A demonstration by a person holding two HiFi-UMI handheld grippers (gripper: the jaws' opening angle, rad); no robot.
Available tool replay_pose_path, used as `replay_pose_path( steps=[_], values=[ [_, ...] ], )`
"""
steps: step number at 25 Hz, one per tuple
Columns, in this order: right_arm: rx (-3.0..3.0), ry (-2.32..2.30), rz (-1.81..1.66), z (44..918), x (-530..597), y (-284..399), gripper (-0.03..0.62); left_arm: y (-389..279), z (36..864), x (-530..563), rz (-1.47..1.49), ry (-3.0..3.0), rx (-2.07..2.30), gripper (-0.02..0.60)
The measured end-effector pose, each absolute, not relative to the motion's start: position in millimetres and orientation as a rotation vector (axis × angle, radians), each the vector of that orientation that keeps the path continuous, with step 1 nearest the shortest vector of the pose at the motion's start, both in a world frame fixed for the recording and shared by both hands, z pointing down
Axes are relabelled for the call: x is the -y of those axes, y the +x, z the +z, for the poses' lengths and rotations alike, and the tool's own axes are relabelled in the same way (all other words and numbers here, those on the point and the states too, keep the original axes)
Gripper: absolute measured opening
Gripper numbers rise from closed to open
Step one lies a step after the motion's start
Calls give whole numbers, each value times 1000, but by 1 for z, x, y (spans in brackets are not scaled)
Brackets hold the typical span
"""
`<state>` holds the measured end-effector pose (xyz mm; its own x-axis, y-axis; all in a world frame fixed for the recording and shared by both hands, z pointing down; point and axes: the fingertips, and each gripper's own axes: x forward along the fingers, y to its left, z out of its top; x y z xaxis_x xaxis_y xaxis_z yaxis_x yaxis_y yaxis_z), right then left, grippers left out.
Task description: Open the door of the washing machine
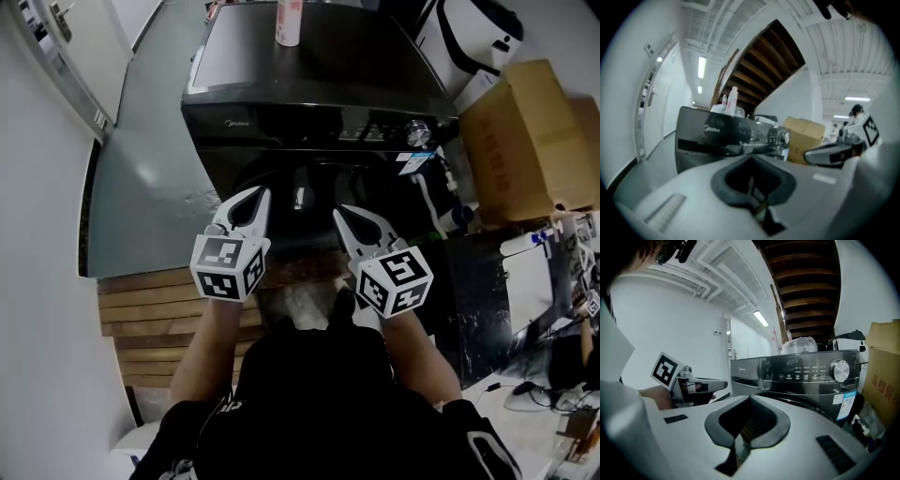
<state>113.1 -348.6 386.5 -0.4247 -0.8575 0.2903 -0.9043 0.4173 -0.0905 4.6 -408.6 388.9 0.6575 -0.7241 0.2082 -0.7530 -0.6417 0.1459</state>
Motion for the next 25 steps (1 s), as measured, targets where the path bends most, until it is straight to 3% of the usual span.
replay_pose_path(
  steps=[5,13,17,25],
  values=[
    [2403,1556,367,406,377,173,2,52,391,429,195,2643,1207,8],
    [2318,1422,377,442,408,250,86,124,390,452,176,2631,1219,8],
    [2274,1349,381,464,420,273,150,144,394,457,193,2634,1235,8],
    [2181,1253,352,501,435,292,189,156,397,459,194,2608,1261,8]
  ],
)
